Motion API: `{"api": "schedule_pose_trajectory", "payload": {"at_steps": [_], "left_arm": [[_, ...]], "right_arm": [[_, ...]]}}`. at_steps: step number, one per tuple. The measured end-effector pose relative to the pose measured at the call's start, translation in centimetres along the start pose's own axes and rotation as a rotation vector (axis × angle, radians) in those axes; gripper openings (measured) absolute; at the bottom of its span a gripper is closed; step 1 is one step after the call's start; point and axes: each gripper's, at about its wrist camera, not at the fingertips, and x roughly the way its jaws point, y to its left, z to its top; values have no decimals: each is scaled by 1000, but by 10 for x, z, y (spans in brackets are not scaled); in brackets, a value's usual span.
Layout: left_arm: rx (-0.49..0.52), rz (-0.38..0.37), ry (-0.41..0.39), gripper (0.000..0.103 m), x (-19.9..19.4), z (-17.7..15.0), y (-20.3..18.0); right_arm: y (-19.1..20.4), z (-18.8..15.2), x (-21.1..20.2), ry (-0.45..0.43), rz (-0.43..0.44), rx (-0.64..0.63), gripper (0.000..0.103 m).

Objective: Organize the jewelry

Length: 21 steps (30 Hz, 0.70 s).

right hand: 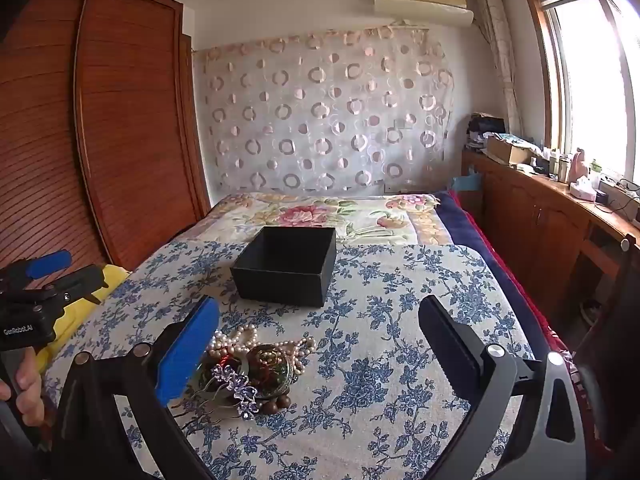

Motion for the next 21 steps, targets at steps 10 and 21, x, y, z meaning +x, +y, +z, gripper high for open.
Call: {"api": "schedule_pose_trajectory", "payload": {"at_steps": [10,21], "left_arm": [[-2,0,-2,96,1,0,1],[0,0,-6,96,0,-1,5]], "right_arm": [[0,1,0,0,-6,-6,101],[0,0,0,-2,-6,-5,101]]}}
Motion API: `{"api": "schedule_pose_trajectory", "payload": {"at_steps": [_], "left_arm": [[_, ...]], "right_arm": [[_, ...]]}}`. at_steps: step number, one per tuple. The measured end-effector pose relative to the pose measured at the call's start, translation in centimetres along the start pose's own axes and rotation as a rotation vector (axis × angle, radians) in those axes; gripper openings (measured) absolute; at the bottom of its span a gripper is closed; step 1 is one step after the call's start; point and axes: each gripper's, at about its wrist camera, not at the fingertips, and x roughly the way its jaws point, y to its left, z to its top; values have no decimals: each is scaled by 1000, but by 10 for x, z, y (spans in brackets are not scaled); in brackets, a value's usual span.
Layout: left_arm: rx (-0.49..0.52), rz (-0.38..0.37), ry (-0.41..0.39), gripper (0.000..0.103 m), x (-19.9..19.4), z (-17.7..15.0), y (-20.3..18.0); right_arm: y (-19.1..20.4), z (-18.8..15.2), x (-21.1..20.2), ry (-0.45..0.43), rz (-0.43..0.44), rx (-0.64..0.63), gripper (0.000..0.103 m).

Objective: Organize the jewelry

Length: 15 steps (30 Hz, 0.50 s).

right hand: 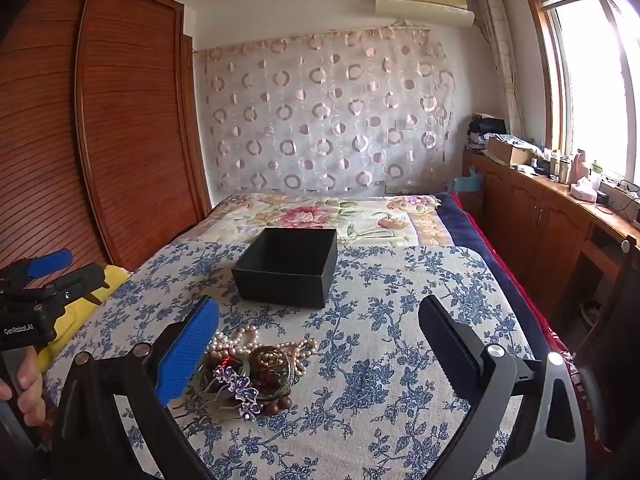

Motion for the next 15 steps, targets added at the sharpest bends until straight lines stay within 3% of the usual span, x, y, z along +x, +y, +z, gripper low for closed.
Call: {"api": "schedule_pose_trajectory", "payload": {"at_steps": [15], "left_arm": [[-1,-2,-3,96,0,0,0]], "right_arm": [[1,1,1,3,1,0,101]]}}
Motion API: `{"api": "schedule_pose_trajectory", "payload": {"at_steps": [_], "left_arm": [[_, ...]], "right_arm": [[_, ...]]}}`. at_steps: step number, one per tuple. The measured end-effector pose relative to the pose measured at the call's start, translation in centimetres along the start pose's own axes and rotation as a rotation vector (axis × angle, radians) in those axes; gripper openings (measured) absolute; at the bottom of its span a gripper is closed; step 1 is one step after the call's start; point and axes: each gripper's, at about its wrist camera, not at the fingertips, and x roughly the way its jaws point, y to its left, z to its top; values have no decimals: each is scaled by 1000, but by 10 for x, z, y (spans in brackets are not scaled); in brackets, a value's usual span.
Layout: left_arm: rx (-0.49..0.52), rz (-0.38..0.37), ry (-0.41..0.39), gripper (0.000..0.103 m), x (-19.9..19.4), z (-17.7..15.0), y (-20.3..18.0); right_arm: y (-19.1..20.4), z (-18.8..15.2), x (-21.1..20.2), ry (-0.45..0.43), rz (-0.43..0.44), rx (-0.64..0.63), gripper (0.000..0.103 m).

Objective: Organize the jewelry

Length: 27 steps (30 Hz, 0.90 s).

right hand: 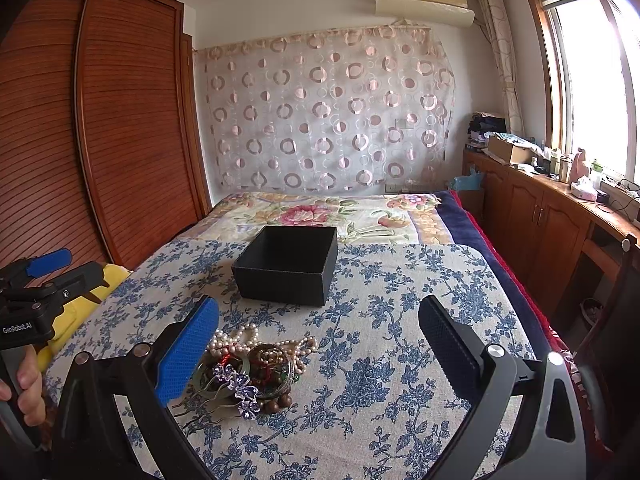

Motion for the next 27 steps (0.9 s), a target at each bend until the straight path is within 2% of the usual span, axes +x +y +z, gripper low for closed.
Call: {"api": "schedule_pose_trajectory", "payload": {"at_steps": [5,27], "left_arm": [[1,-2,-8,96,-5,11,-3],[-5,-9,-21,96,-11,5,-11]], "right_arm": [[0,0,-1,0,1,-1,101],[3,1,-2,0,3,2,101]]}}
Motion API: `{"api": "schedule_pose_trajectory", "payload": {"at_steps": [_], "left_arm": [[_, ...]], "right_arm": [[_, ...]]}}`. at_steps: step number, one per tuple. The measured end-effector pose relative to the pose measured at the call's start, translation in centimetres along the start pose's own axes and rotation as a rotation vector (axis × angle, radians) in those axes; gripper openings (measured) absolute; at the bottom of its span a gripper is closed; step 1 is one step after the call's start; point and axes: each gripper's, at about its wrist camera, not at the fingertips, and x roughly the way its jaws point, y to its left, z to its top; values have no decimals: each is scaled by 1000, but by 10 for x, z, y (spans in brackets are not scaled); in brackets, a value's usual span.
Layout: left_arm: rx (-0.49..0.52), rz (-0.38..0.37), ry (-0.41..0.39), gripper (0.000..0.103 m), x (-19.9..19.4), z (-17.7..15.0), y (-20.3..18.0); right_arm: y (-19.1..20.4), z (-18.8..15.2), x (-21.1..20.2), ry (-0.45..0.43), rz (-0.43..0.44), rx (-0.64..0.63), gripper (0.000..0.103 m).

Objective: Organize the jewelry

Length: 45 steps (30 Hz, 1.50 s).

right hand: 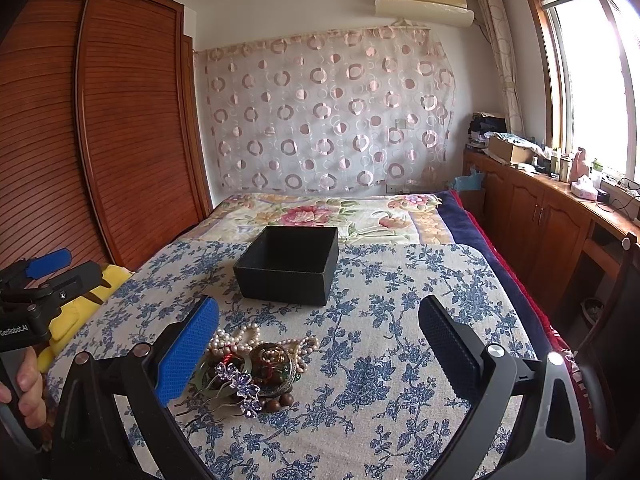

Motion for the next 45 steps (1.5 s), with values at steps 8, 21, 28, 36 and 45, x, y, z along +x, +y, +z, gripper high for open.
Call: {"api": "schedule_pose_trajectory", "payload": {"at_steps": [8,21,28,36,45], "left_arm": [[1,0,0,95,0,0,-1],[1,-2,2,95,1,-2,-1],[1,-1,6,96,2,-4,-2],[3,-23,51,95,13,-14,0],[36,-113,156,96,36,-27,-3]], "right_arm": [[-1,0,0,-1,1,1,101],[0,0,0,-1,2,2,101],[0,0,0,0,3,3,101],[3,-8,0,23,19,-4,101],[-12,-31,11,78,71,-9,101]]}}
